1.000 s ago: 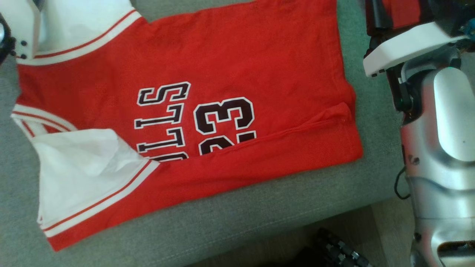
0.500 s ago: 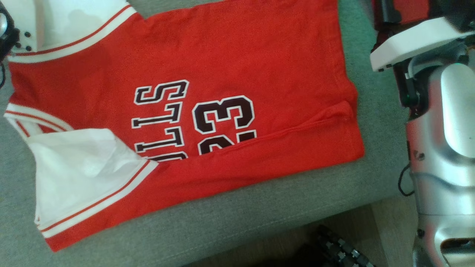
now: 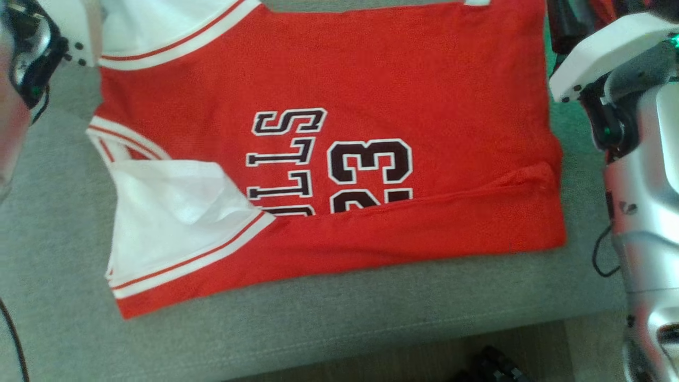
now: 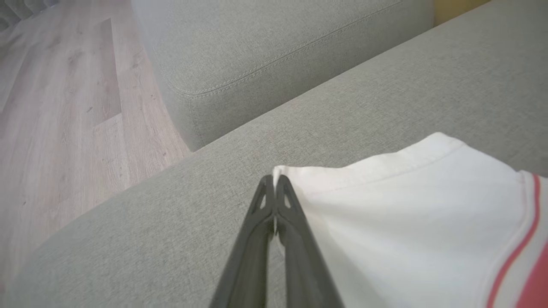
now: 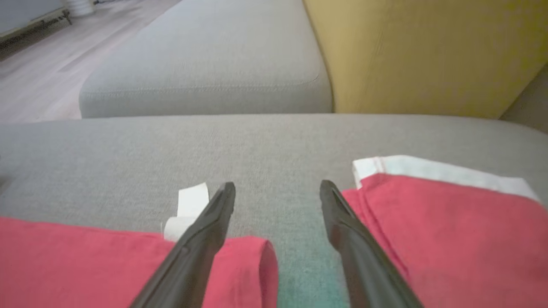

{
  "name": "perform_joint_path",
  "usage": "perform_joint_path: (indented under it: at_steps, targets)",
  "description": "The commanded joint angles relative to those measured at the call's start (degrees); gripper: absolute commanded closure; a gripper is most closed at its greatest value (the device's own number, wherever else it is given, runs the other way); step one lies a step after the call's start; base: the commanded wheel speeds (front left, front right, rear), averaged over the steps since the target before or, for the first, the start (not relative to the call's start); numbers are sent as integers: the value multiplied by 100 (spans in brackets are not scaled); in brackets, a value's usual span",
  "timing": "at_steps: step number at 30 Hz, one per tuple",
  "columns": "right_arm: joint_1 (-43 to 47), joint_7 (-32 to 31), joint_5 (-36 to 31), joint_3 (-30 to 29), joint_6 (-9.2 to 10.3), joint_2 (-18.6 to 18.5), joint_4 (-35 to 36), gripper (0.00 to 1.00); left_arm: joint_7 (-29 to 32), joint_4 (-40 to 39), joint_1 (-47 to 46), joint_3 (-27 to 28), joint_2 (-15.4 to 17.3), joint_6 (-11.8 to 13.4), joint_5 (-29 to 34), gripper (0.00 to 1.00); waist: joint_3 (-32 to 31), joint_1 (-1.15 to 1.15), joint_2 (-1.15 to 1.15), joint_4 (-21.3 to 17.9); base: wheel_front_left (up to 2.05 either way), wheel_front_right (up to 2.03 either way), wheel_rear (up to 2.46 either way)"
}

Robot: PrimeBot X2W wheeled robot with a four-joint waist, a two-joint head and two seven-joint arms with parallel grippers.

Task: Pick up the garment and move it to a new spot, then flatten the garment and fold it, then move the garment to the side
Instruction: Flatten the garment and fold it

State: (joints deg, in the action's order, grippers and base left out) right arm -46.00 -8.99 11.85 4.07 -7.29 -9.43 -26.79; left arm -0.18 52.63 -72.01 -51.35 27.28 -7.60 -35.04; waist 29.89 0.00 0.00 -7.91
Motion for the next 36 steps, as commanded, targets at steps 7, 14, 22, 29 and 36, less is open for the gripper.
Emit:
perform_joint_path:
  at_steps: [7, 14, 22, 29, 36]
  targets:
    - [-335, -568, 815, 483, -20, -454, -699, 0, -192, -328, -269, -107, 167, 11, -158, 100, -22, 0, 0, 403, 0, 0, 0]
    - [-533, -812, 1141, 930, -20, -722, -1190, 0, -210, -405, -317, -273, 149, 11, -233, 100, 38, 0, 0, 504, 0, 0, 0]
    - [-745, -862, 1347, 1257, -20, -841, -1521, 100, -260, -336, -374, -354, 193, 11, -294, 100, 58, 0, 0, 483, 0, 0, 0]
    - [-1114, -333, 1476, 1388, -20, -881, -1580, 100, -558, -125, -535, -249, 211, 167, -303, 100, 51, 0, 0, 444, 0, 0, 0]
    - [-1560, 151, 1507, 1563, -20, -878, -1737, 100, -1002, 120, -779, -131, 133, 367, -285, 100, 101, 0, 0, 472, 0, 0, 0]
